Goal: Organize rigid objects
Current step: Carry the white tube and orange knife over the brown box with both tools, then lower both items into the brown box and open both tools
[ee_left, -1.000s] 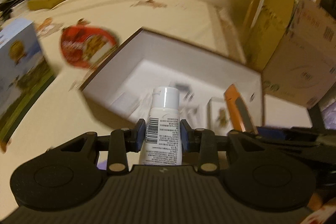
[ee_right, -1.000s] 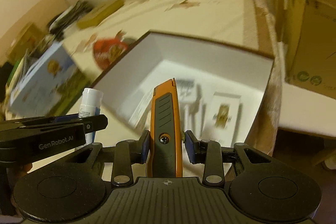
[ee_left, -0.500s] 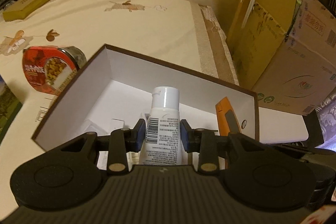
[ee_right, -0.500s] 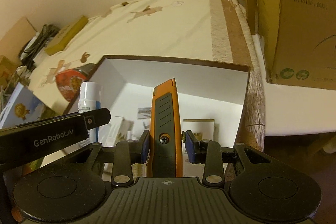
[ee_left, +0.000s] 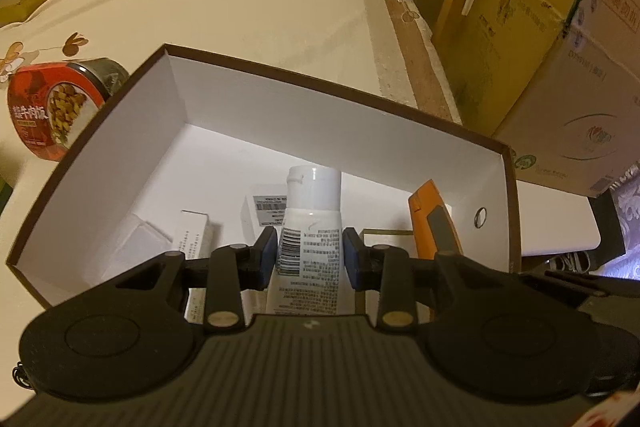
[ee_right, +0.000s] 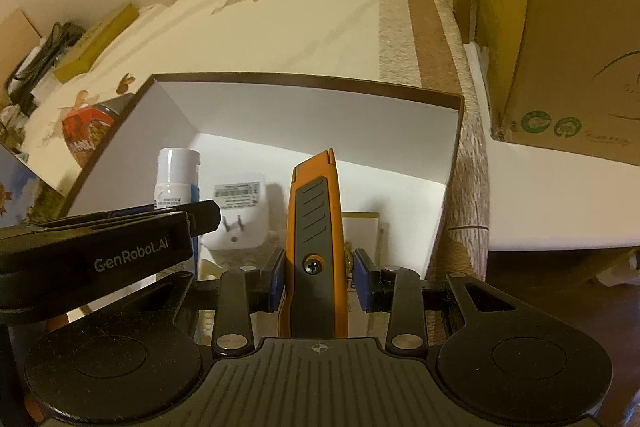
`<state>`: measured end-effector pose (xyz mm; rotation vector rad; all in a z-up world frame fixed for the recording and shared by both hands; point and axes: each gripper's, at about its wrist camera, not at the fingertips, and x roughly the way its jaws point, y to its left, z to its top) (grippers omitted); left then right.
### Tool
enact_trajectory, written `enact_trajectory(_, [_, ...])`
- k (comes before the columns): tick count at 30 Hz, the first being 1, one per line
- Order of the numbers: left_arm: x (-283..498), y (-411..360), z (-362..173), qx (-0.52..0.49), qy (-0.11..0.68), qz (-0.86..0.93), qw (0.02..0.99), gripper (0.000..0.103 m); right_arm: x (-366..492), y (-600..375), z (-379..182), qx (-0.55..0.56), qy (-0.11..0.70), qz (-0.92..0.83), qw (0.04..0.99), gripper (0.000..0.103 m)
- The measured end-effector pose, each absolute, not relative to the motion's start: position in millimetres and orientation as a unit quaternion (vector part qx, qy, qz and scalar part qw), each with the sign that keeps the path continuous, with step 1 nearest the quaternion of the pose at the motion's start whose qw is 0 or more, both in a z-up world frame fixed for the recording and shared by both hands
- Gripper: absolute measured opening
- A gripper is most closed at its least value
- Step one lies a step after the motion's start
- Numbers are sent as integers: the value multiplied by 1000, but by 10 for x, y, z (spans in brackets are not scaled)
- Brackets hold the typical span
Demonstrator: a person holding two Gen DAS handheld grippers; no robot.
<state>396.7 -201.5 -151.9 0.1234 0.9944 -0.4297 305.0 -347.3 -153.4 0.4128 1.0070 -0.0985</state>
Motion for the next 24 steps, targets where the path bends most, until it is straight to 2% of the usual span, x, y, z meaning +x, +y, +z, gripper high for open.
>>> enact_trajectory(7, [3987,-2080,-1543,54,473,-224,850,30,3074,-3506,-1569,198,482,-53,852,32])
enact_trajectory(12, [3968,-2100,-1488,68,461,-223,856,38,3079,-3515,-1554,202,479,-55,853,32])
enact_trajectory(24, [3950,-1917,-1489,72,464,-203,859,43,3065,-3571,-1514,226,466,-63,853,32])
